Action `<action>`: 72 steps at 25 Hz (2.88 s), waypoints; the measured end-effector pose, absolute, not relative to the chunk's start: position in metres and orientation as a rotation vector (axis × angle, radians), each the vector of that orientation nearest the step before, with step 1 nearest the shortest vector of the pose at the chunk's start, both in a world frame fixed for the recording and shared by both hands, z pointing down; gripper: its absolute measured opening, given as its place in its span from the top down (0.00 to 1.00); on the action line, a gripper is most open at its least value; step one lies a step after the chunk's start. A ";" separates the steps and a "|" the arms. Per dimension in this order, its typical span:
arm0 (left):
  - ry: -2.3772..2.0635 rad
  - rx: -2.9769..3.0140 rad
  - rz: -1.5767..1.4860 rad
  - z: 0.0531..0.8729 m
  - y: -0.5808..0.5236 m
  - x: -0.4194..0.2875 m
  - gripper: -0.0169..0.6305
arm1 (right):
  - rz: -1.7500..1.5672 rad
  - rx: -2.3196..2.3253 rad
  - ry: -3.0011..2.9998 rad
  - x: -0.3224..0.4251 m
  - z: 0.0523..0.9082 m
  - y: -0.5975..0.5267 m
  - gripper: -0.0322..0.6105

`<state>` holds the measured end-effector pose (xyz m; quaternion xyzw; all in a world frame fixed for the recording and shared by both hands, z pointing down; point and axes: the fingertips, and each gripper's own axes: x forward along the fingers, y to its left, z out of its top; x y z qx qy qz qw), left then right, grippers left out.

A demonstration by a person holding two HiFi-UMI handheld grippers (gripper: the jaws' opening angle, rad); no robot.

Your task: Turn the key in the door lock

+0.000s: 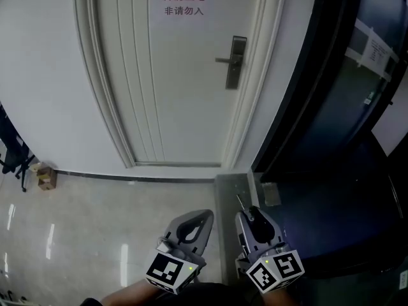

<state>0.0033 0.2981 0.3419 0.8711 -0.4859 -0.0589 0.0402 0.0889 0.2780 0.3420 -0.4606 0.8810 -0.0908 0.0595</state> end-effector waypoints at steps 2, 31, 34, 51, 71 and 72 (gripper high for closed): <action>-1.486 2.663 -0.181 0.344 0.284 -0.006 0.97 | -0.276 -1.400 2.664 0.080 0.342 0.264 0.74; -1.572 2.585 -0.192 0.336 0.019 0.024 0.97 | -0.231 -1.295 2.758 0.102 0.324 -0.021 0.74; -1.575 2.587 -0.183 0.335 -0.004 0.033 0.97 | -0.250 -1.298 2.746 0.108 0.325 -0.050 0.74; -1.492 2.629 -0.123 0.346 -0.149 0.009 0.97 | -0.251 -1.490 2.591 0.089 0.320 -0.254 0.74; -1.393 2.627 -0.073 0.365 -0.253 -0.033 0.97 | -0.073 -1.713 2.555 0.051 0.346 -0.392 0.74; -1.392 2.627 -0.071 0.366 -0.256 -0.035 0.97 | -0.056 -1.722 2.560 0.049 0.347 -0.394 0.74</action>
